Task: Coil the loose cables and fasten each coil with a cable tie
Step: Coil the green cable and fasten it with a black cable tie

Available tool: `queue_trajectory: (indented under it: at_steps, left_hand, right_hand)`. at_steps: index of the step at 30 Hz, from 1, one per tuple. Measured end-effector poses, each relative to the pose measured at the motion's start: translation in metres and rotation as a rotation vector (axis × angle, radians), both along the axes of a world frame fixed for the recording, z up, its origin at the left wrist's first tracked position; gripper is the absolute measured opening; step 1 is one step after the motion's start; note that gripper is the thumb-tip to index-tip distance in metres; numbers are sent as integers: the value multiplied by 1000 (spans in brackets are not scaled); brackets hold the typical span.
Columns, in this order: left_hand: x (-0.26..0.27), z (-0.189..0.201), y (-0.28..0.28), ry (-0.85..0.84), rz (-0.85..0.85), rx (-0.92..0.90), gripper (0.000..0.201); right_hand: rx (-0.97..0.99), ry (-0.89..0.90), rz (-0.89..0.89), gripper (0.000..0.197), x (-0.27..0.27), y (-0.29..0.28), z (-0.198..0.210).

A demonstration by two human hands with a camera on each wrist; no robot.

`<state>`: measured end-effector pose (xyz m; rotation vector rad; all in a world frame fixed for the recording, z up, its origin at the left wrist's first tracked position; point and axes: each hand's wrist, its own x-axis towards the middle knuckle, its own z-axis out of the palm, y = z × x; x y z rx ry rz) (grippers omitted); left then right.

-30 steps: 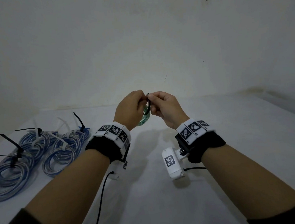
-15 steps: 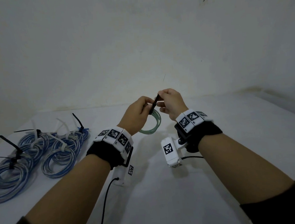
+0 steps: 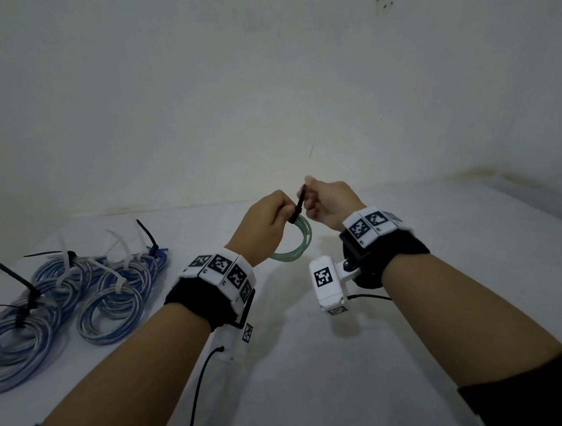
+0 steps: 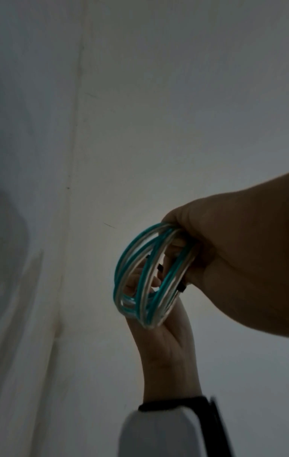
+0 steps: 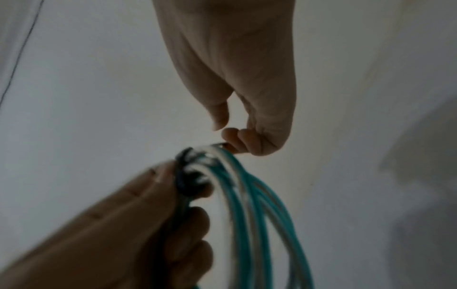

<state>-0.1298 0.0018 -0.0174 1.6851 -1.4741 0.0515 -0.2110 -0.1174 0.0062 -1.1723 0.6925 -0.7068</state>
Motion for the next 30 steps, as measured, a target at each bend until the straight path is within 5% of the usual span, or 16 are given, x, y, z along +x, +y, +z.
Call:
queue_trajectory:
  at_steps: [4, 13, 17, 23, 27, 30]
  left_hand:
    - [6, 5, -4, 1, 64, 24, 20]
    - [3, 5, -5, -97, 30, 14, 14]
    - [2, 9, 0, -69, 81, -35, 15]
    - [19, 13, 20, 63, 371, -199, 14]
    - [28, 13, 43, 211, 411, -210, 14]
    - [28, 16, 68, 445, 353, -256, 21]
  right_hand:
    - [-48, 89, 179, 21, -3, 9, 2]
    - [-162, 165, 30, 30, 4, 13, 15]
    - [-300, 114, -27, 19, 5, 18, 13]
    - [-695, 169, -147, 20, 10, 52, 11]
    - [-511, 73, 150, 20, 20, 88, 12]
    - [-435, 12, 202, 26, 32, 110, 14]
